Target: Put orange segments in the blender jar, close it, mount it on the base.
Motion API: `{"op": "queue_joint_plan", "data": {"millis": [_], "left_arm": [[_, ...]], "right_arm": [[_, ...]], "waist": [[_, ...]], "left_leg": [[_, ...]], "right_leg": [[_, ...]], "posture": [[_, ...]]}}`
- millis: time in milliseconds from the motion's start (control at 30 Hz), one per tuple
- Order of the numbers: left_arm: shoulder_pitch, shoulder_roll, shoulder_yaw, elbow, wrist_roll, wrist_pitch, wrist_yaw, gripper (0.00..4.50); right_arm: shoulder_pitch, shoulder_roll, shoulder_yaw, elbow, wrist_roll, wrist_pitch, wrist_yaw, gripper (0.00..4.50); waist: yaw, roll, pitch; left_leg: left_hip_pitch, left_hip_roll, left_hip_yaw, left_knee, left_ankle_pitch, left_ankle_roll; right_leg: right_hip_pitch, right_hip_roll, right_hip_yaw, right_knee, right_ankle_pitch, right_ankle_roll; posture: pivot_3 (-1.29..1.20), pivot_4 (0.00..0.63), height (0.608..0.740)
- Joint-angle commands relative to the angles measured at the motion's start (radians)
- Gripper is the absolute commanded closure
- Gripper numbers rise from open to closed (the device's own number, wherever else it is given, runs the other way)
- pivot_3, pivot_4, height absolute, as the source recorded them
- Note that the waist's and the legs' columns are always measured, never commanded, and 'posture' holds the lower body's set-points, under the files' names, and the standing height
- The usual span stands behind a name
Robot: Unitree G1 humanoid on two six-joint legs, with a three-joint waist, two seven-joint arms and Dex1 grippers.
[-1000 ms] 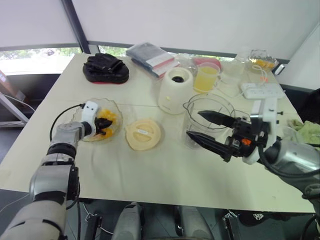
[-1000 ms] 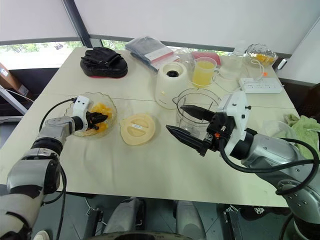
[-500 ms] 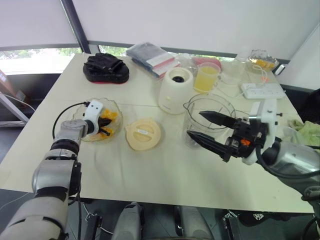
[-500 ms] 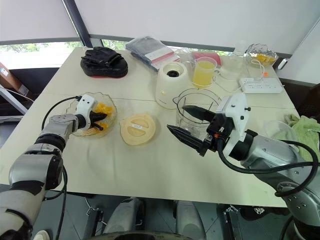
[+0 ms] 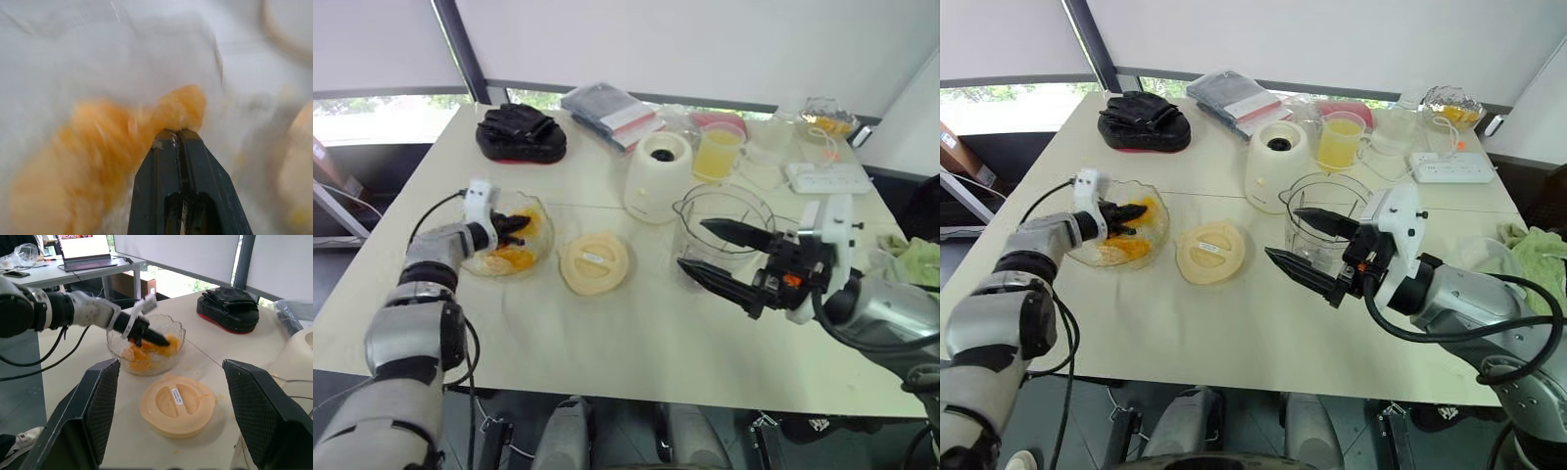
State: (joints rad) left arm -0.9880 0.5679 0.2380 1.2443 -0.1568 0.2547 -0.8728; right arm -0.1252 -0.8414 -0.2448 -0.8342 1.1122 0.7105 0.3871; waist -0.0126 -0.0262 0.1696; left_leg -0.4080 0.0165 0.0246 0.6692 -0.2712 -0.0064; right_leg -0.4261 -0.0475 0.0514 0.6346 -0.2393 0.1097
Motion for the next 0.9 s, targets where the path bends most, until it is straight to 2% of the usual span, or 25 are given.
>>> {"op": "queue_joint_plan", "data": {"millis": [33, 200, 367, 467, 600, 900], "left_arm": [[-0.014, 0.024, 0.055, -0.043, -0.067, 0.075, -0.044, 4.44], [0.028, 0.037, 0.046, -0.109, -0.093, 0.133, -0.107, 4.44], [0.103, 0.022, -0.033, -0.185, -0.023, 0.058, -0.091, 4.44], [0.122, 0.024, -0.060, -0.220, -0.011, 0.052, -0.099, 3.55], [0.143, 0.049, -0.084, -0.266, -0.007, 0.045, -0.127, 1.63], [0.112, 0.035, -0.110, -0.232, 0.013, 0.096, -0.109, 1.63]], "right_arm": [[-0.019, 0.006, -0.004, 0.001, -0.005, -0.021, 0.013, 0.98], [-0.034, 0.001, 0.000, 0.018, -0.009, -0.019, 0.034, 0.98], [-0.051, 0.001, 0.007, 0.032, -0.012, -0.015, 0.052, 0.98], [-0.056, 0.002, 0.010, 0.036, -0.014, -0.013, 0.057, 0.98], [-0.056, 0.006, 0.014, 0.033, -0.014, -0.013, 0.055, 0.98], [-0.055, 0.019, 0.030, 0.027, -0.024, -0.015, 0.042, 0.98]], "waist": [[0.000, 0.000, 0.000], [0.000, 0.000, 0.000], [0.001, 0.000, 0.000], [0.002, 0.000, 0.000], [0.002, 0.000, 0.000], [0.001, 0.000, 0.000]], "left_leg": [[0.000, 0.000, 0.000, 0.000, 0.000, 0.000], [0.000, 0.000, 0.000, 0.000, 0.000, 0.000], [0.000, 0.000, 0.000, 0.000, 0.000, 0.000], [0.000, 0.000, 0.000, 0.000, 0.000, 0.000], [0.000, 0.000, 0.000, 0.000, 0.000, 0.000], [0.000, 0.000, 0.000, 0.000, 0.000, 0.000]], "right_leg": [[0.000, 0.000, 0.000, 0.000, 0.000, 0.000], [0.000, 0.000, 0.000, 0.000, 0.000, 0.000], [0.000, 0.000, 0.000, 0.000, 0.000, 0.000], [0.000, 0.000, 0.000, 0.000, 0.000, 0.000], [0.000, -0.001, 0.000, 0.000, 0.000, 0.000], [0.000, -0.001, 0.000, 0.000, 0.000, 0.000]], "posture": [[0.00, 0.150, 0.740], [0.00, 0.150, 0.740], [0.00, 0.150, 0.740], [0.00, 0.150, 0.740], [0.00, 0.150, 0.740], [0.00, 0.150, 0.740]]}}
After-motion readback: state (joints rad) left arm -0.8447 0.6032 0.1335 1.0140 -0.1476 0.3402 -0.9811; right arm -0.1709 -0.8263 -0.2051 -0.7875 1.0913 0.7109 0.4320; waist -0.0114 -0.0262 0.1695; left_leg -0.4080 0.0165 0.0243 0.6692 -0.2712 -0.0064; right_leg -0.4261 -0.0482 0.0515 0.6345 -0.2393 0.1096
